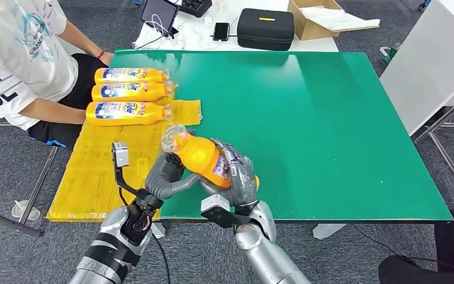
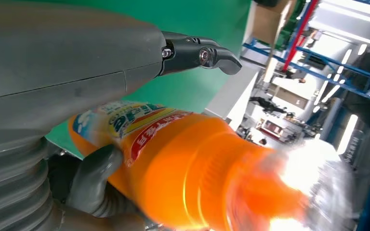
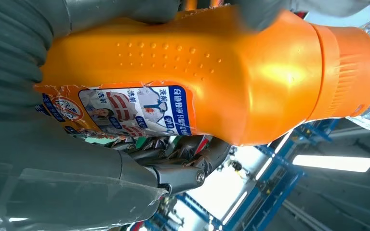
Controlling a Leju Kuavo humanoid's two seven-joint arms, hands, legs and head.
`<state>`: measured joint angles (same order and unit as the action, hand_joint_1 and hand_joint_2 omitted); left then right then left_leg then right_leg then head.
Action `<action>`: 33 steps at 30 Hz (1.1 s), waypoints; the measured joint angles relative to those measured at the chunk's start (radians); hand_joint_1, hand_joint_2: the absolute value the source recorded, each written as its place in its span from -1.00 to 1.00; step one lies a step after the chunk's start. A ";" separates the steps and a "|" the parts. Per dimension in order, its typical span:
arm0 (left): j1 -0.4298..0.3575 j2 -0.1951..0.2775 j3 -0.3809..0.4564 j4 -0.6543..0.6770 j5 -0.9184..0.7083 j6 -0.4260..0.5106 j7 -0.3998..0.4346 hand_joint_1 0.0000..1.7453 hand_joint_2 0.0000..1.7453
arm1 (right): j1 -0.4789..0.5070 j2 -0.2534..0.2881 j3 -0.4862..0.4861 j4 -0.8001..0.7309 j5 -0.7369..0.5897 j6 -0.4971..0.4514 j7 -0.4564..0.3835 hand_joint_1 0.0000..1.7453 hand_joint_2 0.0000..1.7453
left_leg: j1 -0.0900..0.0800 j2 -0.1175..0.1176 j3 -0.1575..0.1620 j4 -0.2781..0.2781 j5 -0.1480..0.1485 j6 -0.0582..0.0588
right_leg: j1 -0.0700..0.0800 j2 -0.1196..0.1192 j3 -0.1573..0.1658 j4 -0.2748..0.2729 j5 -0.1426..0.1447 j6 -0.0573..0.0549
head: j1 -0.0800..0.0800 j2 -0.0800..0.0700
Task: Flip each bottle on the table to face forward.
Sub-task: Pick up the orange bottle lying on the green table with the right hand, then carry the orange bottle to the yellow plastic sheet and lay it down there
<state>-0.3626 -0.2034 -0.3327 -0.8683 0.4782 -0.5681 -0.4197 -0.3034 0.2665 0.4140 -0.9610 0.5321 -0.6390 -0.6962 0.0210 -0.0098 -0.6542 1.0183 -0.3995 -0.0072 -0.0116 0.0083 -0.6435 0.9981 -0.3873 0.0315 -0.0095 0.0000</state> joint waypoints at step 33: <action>-0.029 0.006 -0.053 0.059 -0.079 0.091 -0.054 1.00 1.00 | -0.082 0.054 0.064 0.258 -0.117 0.027 -0.002 1.00 1.00 | 0.000 0.000 0.000 0.000 0.000 0.000 | 0.000 0.000 0.000 0.000 0.000 0.000 | 0.000 0.000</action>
<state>-0.3918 -0.1969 -0.3855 -0.8091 0.3990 -0.4773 -0.4742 -0.3854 0.3201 0.4776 -0.7031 0.4153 -0.6122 -0.6986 0.0210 -0.0097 -0.6544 1.0183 -0.3994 -0.0072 -0.0116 0.0084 -0.6437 0.9981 -0.3873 0.0315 -0.0095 0.0001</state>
